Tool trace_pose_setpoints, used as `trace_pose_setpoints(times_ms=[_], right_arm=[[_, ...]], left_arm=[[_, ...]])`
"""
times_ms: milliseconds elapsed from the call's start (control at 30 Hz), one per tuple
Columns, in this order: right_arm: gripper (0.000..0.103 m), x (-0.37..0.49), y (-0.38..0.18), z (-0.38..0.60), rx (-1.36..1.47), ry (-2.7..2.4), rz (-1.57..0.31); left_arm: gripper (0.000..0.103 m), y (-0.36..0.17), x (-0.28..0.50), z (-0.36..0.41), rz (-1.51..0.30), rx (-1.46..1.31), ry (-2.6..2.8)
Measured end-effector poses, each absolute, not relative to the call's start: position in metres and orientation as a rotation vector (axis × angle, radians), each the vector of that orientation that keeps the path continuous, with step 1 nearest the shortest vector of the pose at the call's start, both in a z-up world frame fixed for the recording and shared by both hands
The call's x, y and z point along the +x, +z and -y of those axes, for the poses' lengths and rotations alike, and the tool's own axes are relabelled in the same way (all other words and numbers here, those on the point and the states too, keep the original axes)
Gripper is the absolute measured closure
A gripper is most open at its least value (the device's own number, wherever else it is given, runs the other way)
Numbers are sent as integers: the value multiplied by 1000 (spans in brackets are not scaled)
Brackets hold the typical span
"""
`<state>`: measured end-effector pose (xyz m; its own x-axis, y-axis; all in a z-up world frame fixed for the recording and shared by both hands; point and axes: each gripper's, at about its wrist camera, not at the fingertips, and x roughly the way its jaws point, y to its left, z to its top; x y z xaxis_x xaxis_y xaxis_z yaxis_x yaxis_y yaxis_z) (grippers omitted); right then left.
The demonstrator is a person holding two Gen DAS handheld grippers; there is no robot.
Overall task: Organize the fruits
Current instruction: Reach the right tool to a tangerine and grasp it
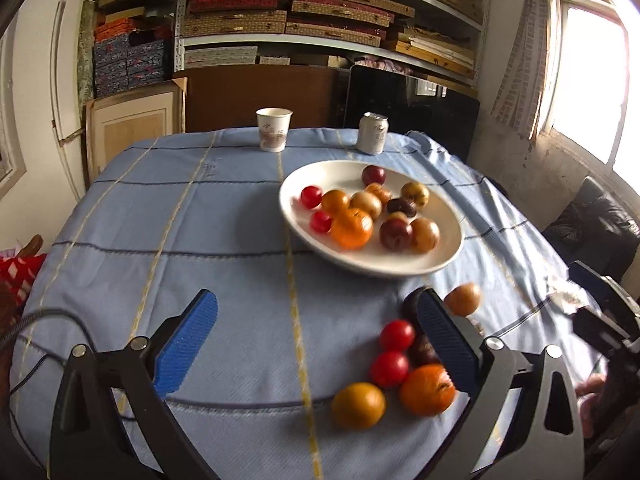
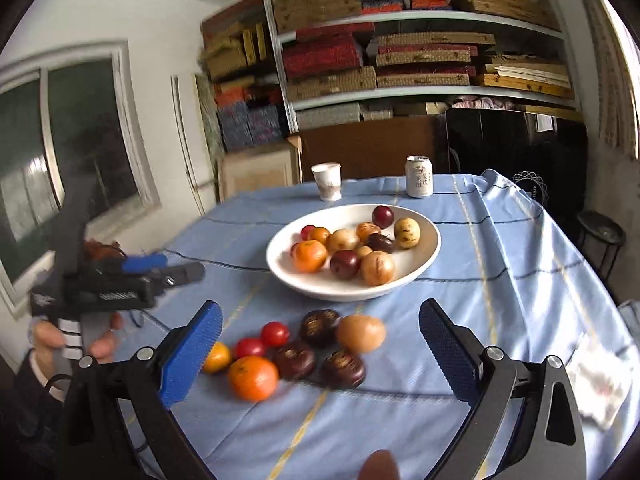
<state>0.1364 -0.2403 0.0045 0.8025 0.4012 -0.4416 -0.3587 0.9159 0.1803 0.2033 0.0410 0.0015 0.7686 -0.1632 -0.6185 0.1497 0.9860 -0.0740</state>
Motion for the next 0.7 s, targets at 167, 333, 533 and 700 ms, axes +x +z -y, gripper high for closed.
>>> trace_pose_setpoints(times_ms=[167,333,533,700], right_arm=[[4,136,-9,221,44,367,-657],[10,139,-26,195,41,398,-728],[28,145,-40,160,-80,427,-790],[39,156,-48,149,-101,451,-856]], left_arm=[[5,-18,198,-44,-700,75,-119],[5,-12,189,-56,-682,33,-126],[5,-6,191,-69,-692,-30,-111],[5,-8,191,-71,-698,-30,-114]])
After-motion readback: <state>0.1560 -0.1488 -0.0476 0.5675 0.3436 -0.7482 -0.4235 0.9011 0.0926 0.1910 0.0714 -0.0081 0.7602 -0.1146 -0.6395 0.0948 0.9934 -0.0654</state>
